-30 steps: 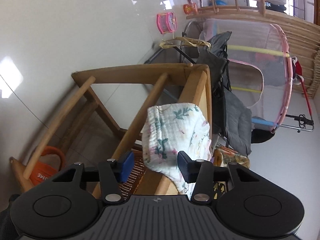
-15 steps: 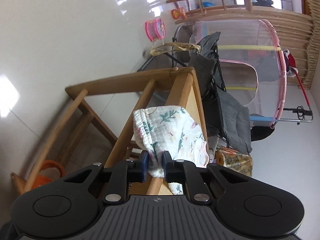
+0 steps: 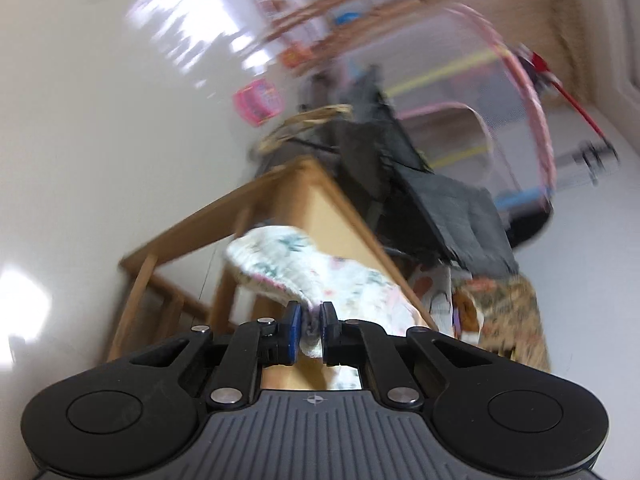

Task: Fold clothes
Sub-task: 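Grasp the sleeve cuff with the left gripper and pull it outward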

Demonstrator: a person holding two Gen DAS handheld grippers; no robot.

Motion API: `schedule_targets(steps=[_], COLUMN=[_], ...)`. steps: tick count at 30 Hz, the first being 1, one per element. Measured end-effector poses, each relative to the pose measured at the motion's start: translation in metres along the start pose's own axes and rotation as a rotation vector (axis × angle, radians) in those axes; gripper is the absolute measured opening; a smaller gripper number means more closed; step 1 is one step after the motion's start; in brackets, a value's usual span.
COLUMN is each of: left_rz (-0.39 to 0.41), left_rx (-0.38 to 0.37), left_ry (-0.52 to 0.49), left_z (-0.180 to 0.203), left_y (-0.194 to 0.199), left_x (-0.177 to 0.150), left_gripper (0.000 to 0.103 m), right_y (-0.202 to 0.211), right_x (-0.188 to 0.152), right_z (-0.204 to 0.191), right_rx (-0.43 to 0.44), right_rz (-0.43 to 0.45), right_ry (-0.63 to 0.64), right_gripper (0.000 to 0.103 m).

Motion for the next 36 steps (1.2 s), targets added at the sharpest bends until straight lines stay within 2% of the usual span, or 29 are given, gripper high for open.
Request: schedule_targets(steps=[2, 7, 17, 25, 32, 36], left_rz=[-0.010, -0.086, -0.129, -0.184, -0.192, -0.215], left_rx=[0.006, 0.038, 0.000, 0.047, 0.050, 0.097], left_ry=[-0.091, -0.230, -0.204, -0.243, -0.171, -0.198], left_z=[0.020, 0.050, 0.071, 0.092, 0.098, 0.100], left_y=[0.000, -0.011, -0.032, -0.070, -0.102, -0.114], left_x=[-0.001, -0.012, -0.025, -0.049, -0.053, -0.063], left_gripper=[0.010, 0.010, 0.010, 0.010, 0.010, 0.010], right_y=[0.000, 0.000, 0.001, 0.001, 0.001, 0.000], right_x=[0.000, 0.001, 0.000, 0.002, 0.002, 0.003], right_z=[0.000, 0.001, 0.002, 0.005, 0.007, 0.007], right_rx=[0.005, 0.008, 0.027, 0.041, 0.054, 0.054], right_rz=[0.001, 0.004, 0.014, 0.022, 0.029, 0.030], right_ry=[-0.001, -0.005, -0.012, -0.025, -0.035, -0.038], right_gripper=[0.057, 0.058, 0.058, 0.058, 0.058, 0.058])
Point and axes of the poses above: each gripper's, at about its wrist camera, not at the fingertips, and y roughly against the way its jaws point, z to its right, x to its top, the point moved 9 cm from there along -y, roughly the way its jaws point, and after that the axes turned 13 degrees about -z, right-handed, at the moved point
